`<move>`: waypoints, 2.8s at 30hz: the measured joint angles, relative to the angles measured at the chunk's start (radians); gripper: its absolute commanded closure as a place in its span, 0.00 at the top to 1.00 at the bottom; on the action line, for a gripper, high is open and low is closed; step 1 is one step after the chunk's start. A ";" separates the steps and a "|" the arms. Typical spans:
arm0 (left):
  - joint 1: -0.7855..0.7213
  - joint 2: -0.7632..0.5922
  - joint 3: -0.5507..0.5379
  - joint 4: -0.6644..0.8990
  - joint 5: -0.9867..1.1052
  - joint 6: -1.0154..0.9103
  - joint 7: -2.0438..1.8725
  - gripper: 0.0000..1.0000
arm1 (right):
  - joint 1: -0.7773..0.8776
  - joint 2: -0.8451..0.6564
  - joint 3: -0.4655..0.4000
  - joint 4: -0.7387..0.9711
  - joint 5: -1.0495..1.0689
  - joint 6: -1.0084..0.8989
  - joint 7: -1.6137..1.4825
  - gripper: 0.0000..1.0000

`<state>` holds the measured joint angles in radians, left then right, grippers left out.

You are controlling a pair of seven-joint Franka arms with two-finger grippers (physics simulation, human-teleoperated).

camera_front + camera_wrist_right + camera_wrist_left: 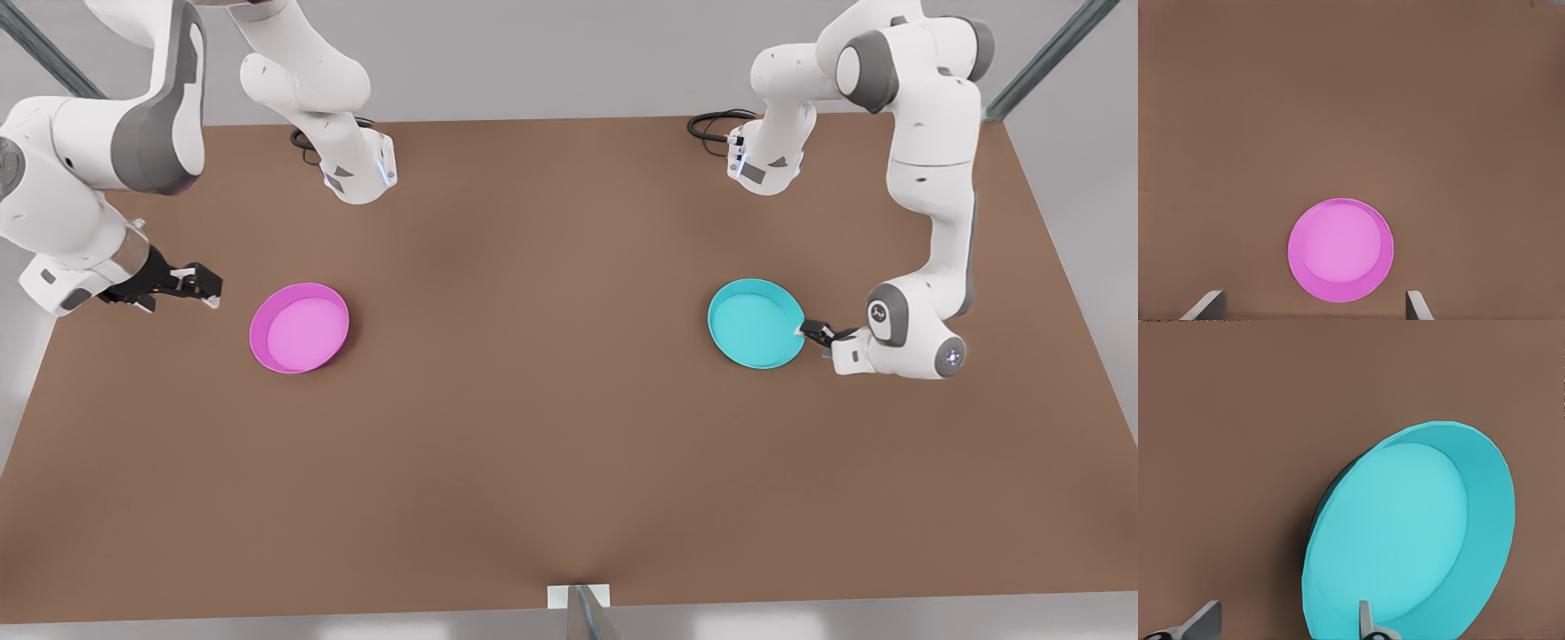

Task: Flip the blue plate over with the left arm, and stack the pink plate on top of the blue plate with the right arm

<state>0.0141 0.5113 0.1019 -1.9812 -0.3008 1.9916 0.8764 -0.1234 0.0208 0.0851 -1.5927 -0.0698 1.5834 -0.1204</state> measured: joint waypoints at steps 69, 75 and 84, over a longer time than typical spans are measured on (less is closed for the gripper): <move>-1.520 0.455 1.060 0.770 0.307 -0.207 -1.346 0.21 | -0.081 0.026 -0.001 -0.003 0.091 -0.028 -0.012 1.00; -1.622 0.639 1.132 0.667 0.356 -0.146 -1.455 0.21 | -0.078 0.028 -0.001 -0.003 0.094 -0.031 -0.012 1.00; -1.695 0.744 1.065 0.589 0.508 -0.061 -1.640 0.21 | -0.078 0.029 -0.001 -0.002 0.106 -0.039 -0.012 1.00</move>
<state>-1.6810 1.2558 1.1672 -1.3918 0.2074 1.9306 -0.7633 -0.2014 0.0498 0.0838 -1.5944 0.0364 1.5448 -0.1324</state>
